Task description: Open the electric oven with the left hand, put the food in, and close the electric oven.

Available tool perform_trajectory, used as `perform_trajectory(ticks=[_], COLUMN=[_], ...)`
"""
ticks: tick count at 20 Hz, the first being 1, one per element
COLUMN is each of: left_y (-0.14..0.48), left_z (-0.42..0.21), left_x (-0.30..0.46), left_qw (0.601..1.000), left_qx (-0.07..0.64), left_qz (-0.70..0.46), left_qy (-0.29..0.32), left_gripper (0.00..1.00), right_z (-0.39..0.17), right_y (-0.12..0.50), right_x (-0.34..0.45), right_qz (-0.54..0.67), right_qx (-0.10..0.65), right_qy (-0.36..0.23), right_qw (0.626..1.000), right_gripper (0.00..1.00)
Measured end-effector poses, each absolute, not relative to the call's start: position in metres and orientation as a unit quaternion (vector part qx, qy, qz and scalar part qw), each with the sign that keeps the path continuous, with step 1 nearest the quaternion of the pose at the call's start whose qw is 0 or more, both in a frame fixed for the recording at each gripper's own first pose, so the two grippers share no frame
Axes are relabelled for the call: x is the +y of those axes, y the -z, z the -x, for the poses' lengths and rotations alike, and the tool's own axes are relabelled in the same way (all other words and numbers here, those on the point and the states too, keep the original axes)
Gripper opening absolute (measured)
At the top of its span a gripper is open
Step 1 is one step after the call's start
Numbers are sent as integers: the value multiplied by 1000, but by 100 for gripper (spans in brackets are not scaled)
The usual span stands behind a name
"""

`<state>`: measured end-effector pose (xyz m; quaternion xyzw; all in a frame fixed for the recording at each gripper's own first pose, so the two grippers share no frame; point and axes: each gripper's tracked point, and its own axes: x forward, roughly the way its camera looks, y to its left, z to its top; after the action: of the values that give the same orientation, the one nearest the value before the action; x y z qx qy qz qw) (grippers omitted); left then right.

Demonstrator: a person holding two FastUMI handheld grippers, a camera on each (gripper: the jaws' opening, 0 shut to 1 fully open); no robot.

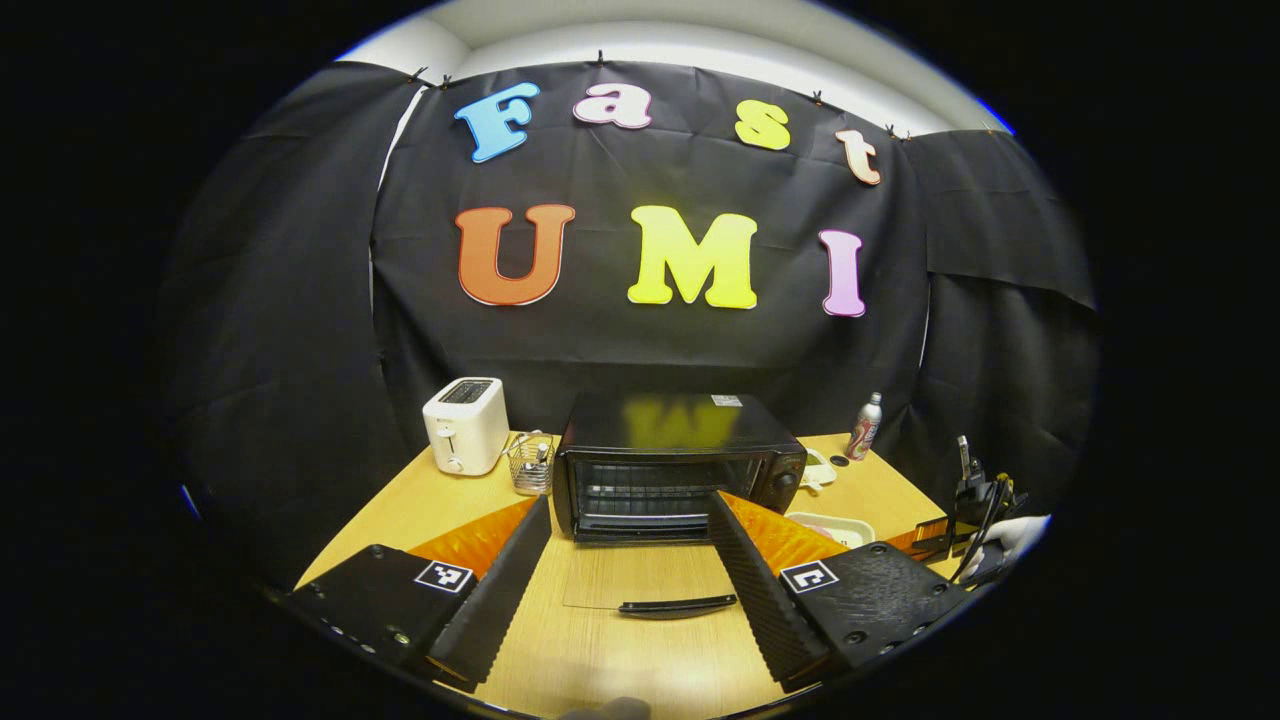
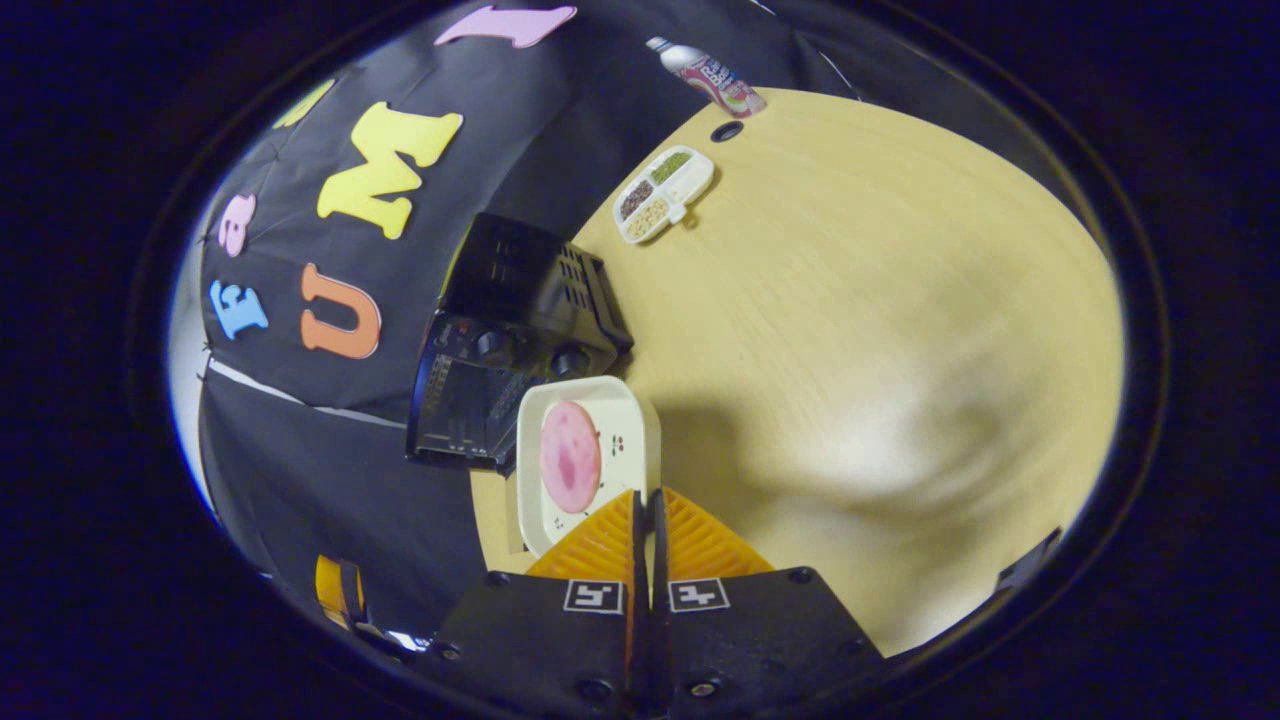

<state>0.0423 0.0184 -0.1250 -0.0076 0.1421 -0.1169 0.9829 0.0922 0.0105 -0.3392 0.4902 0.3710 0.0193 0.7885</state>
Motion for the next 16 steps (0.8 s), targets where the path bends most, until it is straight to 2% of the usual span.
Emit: perform_trajectory(ticks=[1, 3, 5, 7, 8, 9, 12, 13, 14, 16], left_y=[123, 119, 116, 111, 110, 109, 104, 102, 101, 99], left_z=[-42, -40, -37, -36, -34, -32, -29, -29, -29, -30], left_x=[21, 31, 43, 53, 55, 57, 59, 61, 62, 65], left_qw=[983, 982, 983, 984, 984, 983, 983, 983, 983, 983], left_qx=[143, 142, 142, 136, 134, 134, 136, 136, 137, 136], left_qz=[5, -2, -14, -29, -38, -42, -34, -33, -35, -39], left_qy=[119, 121, 119, 115, 114, 115, 117, 117, 117, 118], left_gripper=[96, 96, 95, 96, 96, 96, 96, 96, 97, 97], right_z=[-94, -102, -116, -131, -138, -147, -176, -187, -198, -220], right_y=[338, 337, 338, 343, 344, 343, 332, 331, 330, 328], right_x=[27, 60, 86, 99, 108, 118, 142, 145, 151, 160], right_qz=[-500, -527, -555, -561, -565, -570, -582, -584, -589, -603], right_qx=[364, 345, 329, 310, 303, 297, 280, 276, 272, 265], right_qy=[-14, -4, 17, 50, 61, 66, 68, 74, 79, 83], right_qw=[786, 776, 764, 766, 765, 763, 760, 760, 757, 748], right_gripper=[0, 4, 0, 4, 0, 4, 4, 0, 4, 4])
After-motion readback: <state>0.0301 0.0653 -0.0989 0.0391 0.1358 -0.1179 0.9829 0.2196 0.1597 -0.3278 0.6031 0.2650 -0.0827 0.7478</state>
